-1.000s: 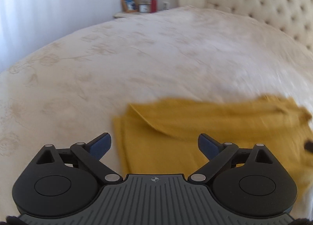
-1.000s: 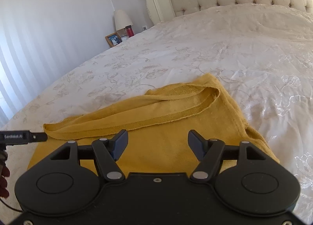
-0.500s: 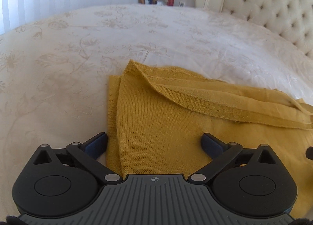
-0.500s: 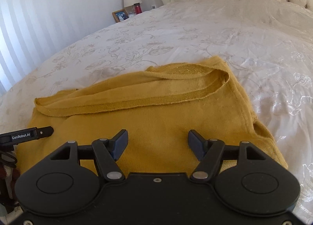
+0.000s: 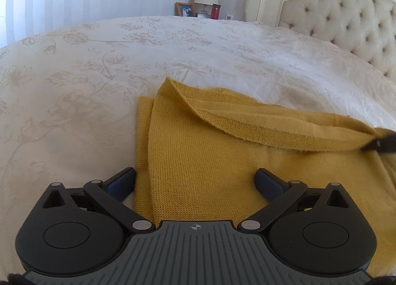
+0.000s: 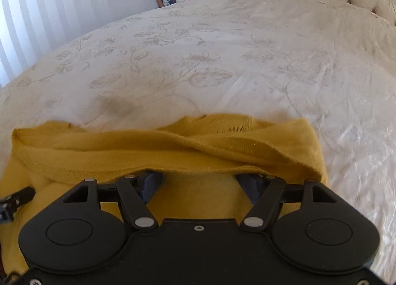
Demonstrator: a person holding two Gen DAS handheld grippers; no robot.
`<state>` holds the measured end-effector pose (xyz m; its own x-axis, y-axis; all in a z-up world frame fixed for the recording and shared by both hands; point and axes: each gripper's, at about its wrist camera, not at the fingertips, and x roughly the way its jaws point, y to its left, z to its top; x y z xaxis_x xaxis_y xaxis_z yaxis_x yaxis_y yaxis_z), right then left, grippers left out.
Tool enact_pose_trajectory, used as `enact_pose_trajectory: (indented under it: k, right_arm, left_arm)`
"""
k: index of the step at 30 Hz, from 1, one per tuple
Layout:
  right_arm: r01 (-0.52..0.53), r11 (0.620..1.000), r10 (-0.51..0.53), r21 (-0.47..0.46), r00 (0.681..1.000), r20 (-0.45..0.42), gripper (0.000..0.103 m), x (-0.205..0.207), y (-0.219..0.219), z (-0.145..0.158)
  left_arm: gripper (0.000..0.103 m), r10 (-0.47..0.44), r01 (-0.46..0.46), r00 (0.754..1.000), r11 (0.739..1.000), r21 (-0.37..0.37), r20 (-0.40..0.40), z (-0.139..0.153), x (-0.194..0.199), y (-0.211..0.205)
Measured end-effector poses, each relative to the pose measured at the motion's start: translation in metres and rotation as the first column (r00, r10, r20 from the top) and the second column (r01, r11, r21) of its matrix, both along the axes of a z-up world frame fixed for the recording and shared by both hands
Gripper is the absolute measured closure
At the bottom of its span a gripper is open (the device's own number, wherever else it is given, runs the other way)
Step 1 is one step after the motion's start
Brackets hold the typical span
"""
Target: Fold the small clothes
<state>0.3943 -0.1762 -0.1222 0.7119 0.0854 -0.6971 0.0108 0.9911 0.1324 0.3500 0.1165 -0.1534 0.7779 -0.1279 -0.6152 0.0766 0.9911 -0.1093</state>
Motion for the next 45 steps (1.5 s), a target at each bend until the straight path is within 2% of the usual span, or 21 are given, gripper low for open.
enact_pose_trajectory:
  k: [3,5,8,11,16,20,22,25,29,31,35,37,39,42,45]
  right_arm:
    - [0.052,0.997,-0.051,-0.050,0.999,0.010,0.033,0.023,-0.013,0.002]
    - [0.095,0.994,-0.095,-0.052,0.995,0.006,0.033,0.030,-0.027,0.001]
    - [0.167,0.986,-0.166,-0.022,0.986,0.032,0.033,0.020,-0.049,0.005]
    - [0.177,0.984,-0.177,0.001,0.982,0.068,0.033,-0.002,-0.060,0.011]
    - [0.085,0.996,-0.081,-0.035,0.991,0.106,0.033,-0.033,-0.053,0.019]
    - [-0.036,0.994,0.050,-0.105,0.990,0.129,0.033,-0.048,-0.033,0.023]
    - [-0.100,0.987,0.117,-0.124,0.984,0.137,0.032,-0.051,-0.021,0.026]
    - [-0.163,0.981,0.174,-0.102,0.978,0.114,0.032,-0.044,-0.006,0.022]
    - [-0.199,0.975,0.206,-0.100,0.976,0.072,0.032,-0.016,0.012,0.009]
    - [-0.180,0.981,0.184,-0.078,0.982,0.040,0.032,0.004,0.013,0.001]
    - [-0.102,0.994,0.102,-0.046,0.995,0.012,0.032,0.039,0.001,-0.001]
    - [-0.036,0.999,0.036,-0.007,0.999,0.018,0.032,0.047,-0.014,0.004]
    - [0.030,0.999,-0.031,0.041,0.999,0.031,0.032,0.045,-0.032,0.012]
    - [0.052,0.992,-0.058,0.115,0.997,0.044,0.032,0.029,-0.053,0.020]
    - [0.029,0.993,-0.033,0.114,0.999,0.034,0.032,-0.001,-0.063,0.019]
  left_arm:
    - [0.000,0.000,0.000,1.000,1.000,-0.003,0.003,-0.001,-0.001,0.000]
    - [0.000,0.000,0.000,1.000,1.000,-0.004,0.003,-0.001,-0.001,0.001]
    - [0.000,0.000,0.000,1.000,1.000,-0.003,0.002,-0.001,-0.001,0.001]
    - [0.000,0.000,0.000,1.000,1.000,-0.001,0.000,-0.001,0.000,0.001]
    - [0.000,-0.022,0.023,0.998,1.000,0.017,-0.058,0.006,0.008,0.000]
    - [0.000,-0.058,0.061,0.987,0.998,0.011,-0.149,0.021,0.019,0.003]
    - [0.000,-0.072,0.074,0.983,0.997,0.004,-0.166,0.031,0.021,0.001]
    - [0.000,-0.116,0.118,0.980,0.993,0.003,-0.161,0.039,0.026,-0.009]
    - [0.000,-0.134,0.153,0.965,0.986,0.070,-0.224,0.031,0.054,-0.028]
    - [0.000,-0.108,0.125,0.967,0.990,0.061,-0.230,0.027,0.071,-0.027]
    - [0.000,0.015,-0.030,0.975,0.998,-0.063,-0.221,0.032,0.104,-0.001]
    - [0.000,0.093,-0.102,0.978,0.994,-0.036,-0.185,0.044,0.115,0.007]
    - [0.000,0.133,-0.144,0.978,0.988,-0.059,-0.164,0.057,0.117,0.017]
    - [0.000,0.108,-0.130,0.982,0.981,-0.141,-0.155,0.072,0.104,0.023]
    - [0.000,-0.006,-0.015,0.988,0.991,-0.135,-0.155,0.076,0.075,0.007]
